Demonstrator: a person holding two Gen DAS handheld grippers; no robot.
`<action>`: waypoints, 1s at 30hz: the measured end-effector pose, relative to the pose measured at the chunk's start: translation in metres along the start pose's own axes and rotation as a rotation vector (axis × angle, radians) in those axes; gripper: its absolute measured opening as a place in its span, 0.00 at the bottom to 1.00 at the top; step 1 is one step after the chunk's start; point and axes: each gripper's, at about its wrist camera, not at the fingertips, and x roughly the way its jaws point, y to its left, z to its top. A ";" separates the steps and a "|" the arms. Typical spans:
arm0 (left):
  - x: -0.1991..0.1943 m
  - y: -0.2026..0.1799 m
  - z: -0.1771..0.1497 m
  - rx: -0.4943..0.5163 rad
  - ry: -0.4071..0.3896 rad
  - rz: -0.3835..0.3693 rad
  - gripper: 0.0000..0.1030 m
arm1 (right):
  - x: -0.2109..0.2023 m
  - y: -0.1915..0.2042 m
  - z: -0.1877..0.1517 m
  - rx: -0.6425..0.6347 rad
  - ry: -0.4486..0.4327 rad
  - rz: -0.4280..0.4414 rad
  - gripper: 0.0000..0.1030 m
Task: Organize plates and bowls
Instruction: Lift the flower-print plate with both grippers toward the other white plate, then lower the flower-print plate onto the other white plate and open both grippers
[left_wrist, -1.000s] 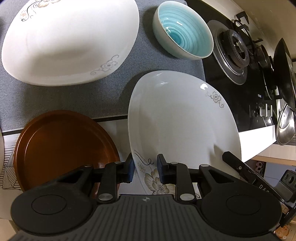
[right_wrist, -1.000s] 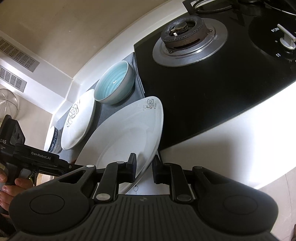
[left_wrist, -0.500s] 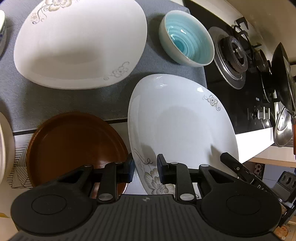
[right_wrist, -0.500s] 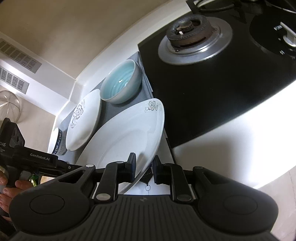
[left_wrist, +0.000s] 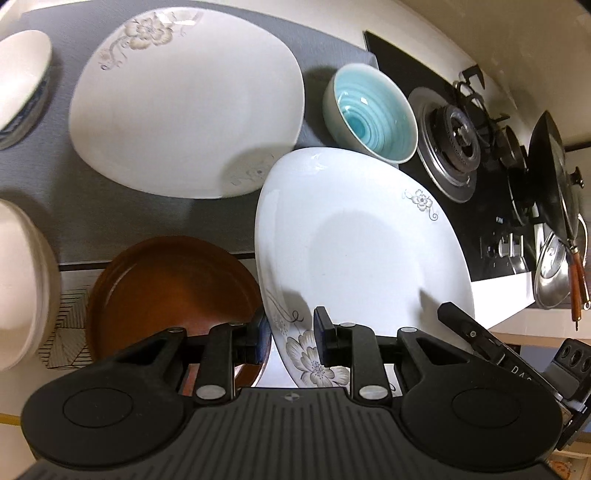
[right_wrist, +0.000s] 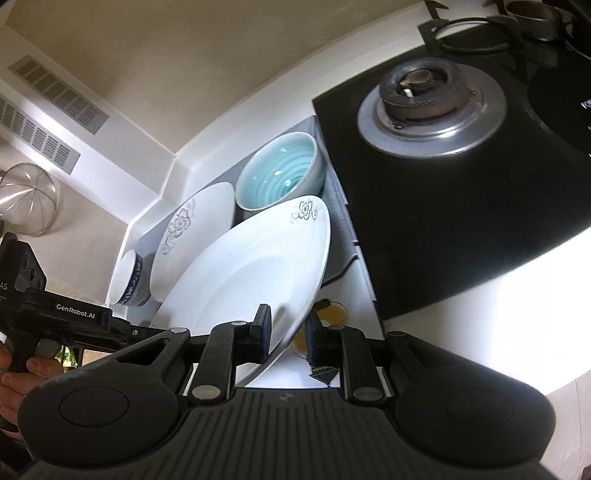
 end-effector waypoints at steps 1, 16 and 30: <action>-0.003 0.002 0.000 -0.001 -0.008 -0.001 0.26 | 0.001 0.003 0.000 -0.004 0.000 0.002 0.20; -0.051 0.069 0.002 -0.065 -0.116 0.010 0.26 | 0.046 0.074 0.015 -0.103 0.018 0.026 0.20; -0.061 0.128 0.044 -0.076 -0.118 0.002 0.26 | 0.103 0.126 0.019 -0.146 0.044 -0.031 0.20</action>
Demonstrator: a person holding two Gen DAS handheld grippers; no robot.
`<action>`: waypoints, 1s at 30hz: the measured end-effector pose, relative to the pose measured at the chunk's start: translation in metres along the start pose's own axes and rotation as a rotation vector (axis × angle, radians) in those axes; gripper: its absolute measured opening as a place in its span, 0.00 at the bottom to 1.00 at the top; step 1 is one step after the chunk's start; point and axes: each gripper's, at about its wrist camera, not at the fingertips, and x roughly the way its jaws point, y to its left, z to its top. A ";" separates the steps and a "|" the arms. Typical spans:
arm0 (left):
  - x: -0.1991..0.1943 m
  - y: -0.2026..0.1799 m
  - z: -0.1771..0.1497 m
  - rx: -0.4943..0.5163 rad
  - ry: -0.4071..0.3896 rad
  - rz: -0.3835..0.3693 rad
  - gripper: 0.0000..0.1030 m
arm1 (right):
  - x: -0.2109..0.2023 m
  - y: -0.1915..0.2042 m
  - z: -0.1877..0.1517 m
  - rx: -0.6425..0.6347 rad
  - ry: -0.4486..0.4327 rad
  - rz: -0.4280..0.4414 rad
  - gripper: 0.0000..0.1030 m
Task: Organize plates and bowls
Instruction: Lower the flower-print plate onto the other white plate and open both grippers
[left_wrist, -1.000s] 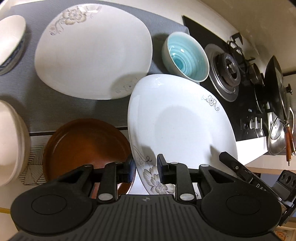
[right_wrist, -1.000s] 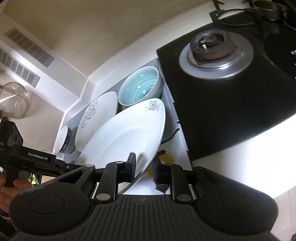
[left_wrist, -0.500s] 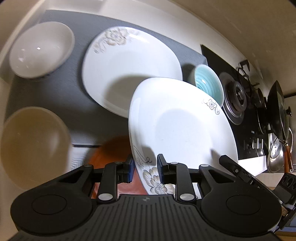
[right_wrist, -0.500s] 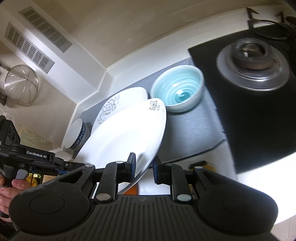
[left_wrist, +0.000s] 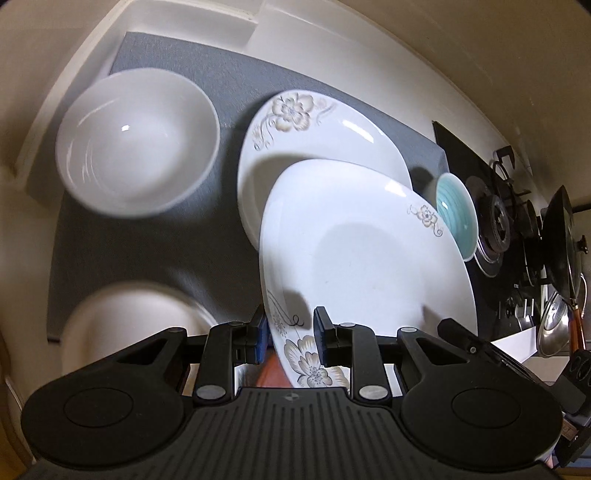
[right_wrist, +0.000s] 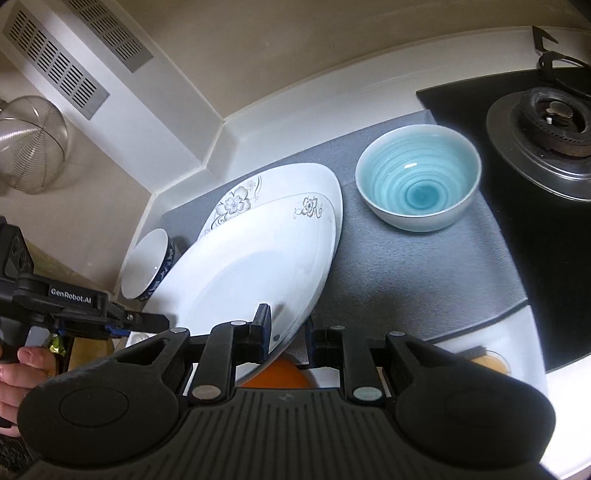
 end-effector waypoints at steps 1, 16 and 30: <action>0.001 0.001 0.004 0.002 0.000 0.001 0.26 | 0.004 0.001 0.001 0.001 0.004 -0.004 0.20; 0.030 -0.004 0.049 0.084 0.026 0.056 0.26 | 0.051 0.006 0.030 -0.034 0.027 -0.070 0.25; 0.032 0.003 0.052 0.047 0.016 0.030 0.26 | 0.060 -0.002 0.022 -0.030 -0.026 -0.088 0.25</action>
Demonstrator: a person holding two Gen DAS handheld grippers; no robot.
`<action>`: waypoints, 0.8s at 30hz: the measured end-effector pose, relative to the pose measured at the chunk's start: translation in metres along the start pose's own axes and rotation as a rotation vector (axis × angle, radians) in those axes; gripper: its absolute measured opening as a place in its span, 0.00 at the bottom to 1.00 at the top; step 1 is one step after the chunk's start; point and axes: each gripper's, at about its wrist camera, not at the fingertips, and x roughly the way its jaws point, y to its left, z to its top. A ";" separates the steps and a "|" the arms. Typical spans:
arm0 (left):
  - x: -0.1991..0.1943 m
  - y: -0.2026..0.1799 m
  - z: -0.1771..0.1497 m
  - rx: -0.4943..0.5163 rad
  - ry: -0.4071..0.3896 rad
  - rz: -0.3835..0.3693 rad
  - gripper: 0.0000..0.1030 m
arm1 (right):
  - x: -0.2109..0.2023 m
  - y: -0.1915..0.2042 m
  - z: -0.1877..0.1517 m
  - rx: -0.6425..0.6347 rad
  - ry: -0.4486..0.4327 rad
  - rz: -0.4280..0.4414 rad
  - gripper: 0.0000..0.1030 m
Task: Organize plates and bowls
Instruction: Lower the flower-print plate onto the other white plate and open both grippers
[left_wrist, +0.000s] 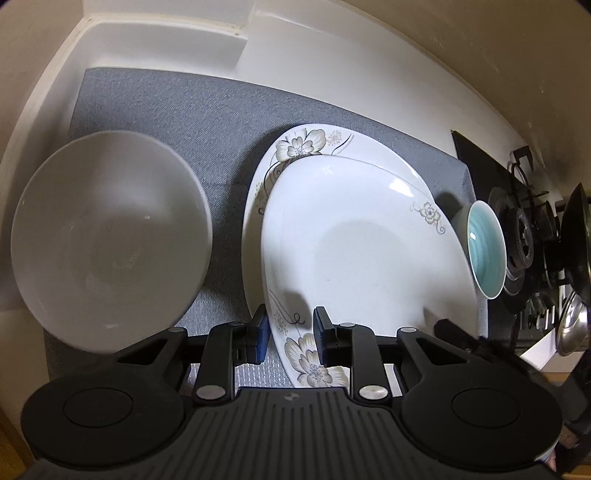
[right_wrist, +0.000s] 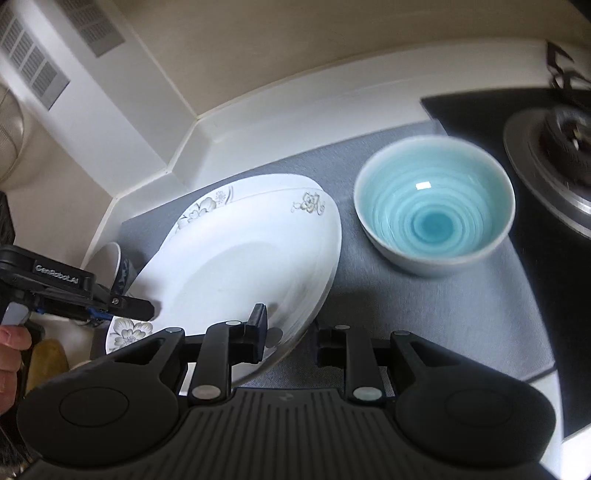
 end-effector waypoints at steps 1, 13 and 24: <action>-0.001 0.003 -0.001 -0.018 0.003 -0.009 0.26 | 0.001 -0.002 -0.002 0.013 -0.002 0.002 0.25; -0.012 0.017 -0.023 -0.124 0.038 -0.076 0.25 | 0.007 -0.012 -0.009 0.095 -0.035 0.021 0.19; -0.001 0.008 -0.043 -0.141 0.009 -0.070 0.20 | 0.008 -0.009 -0.017 0.101 -0.045 0.020 0.26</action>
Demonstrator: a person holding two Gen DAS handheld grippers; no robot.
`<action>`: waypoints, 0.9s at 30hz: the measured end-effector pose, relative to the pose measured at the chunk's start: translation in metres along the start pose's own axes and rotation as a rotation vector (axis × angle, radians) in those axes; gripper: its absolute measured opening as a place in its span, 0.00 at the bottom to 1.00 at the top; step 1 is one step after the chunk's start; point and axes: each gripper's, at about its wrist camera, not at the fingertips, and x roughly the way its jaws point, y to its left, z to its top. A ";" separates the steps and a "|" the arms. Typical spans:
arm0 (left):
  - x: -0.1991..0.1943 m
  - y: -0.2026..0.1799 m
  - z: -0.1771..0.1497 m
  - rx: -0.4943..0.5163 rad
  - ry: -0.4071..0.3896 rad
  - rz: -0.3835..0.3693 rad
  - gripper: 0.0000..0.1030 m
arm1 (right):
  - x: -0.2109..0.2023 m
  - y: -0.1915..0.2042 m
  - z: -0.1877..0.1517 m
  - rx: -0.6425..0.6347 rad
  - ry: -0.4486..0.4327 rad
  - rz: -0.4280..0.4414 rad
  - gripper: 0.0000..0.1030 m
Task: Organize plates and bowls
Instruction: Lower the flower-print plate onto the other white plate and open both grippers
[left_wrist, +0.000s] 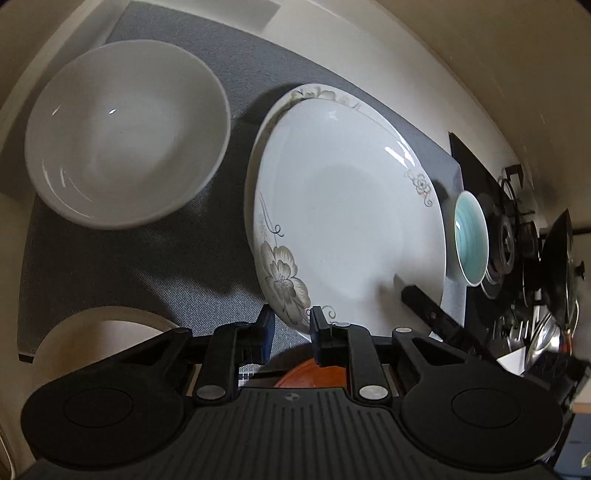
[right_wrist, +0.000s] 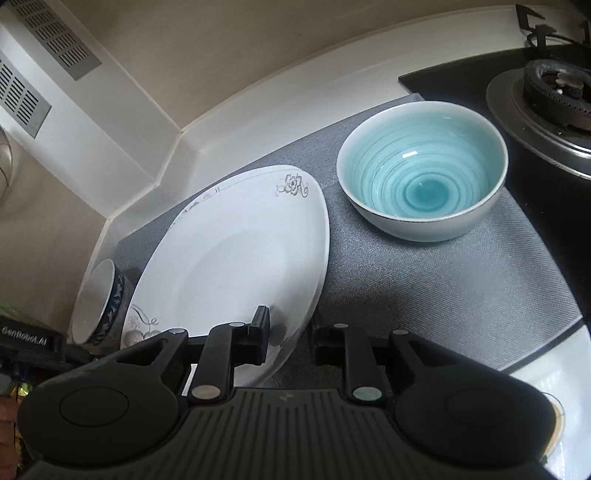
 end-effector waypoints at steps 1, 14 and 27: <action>0.001 0.000 0.002 -0.002 0.002 0.003 0.20 | -0.003 0.000 0.000 0.001 0.000 0.008 0.28; 0.010 -0.023 0.020 0.089 -0.040 0.164 0.19 | -0.014 -0.004 0.002 -0.061 0.006 -0.037 0.00; -0.005 -0.023 0.017 0.126 -0.096 0.071 0.28 | -0.029 -0.005 0.018 -0.042 -0.045 0.006 0.36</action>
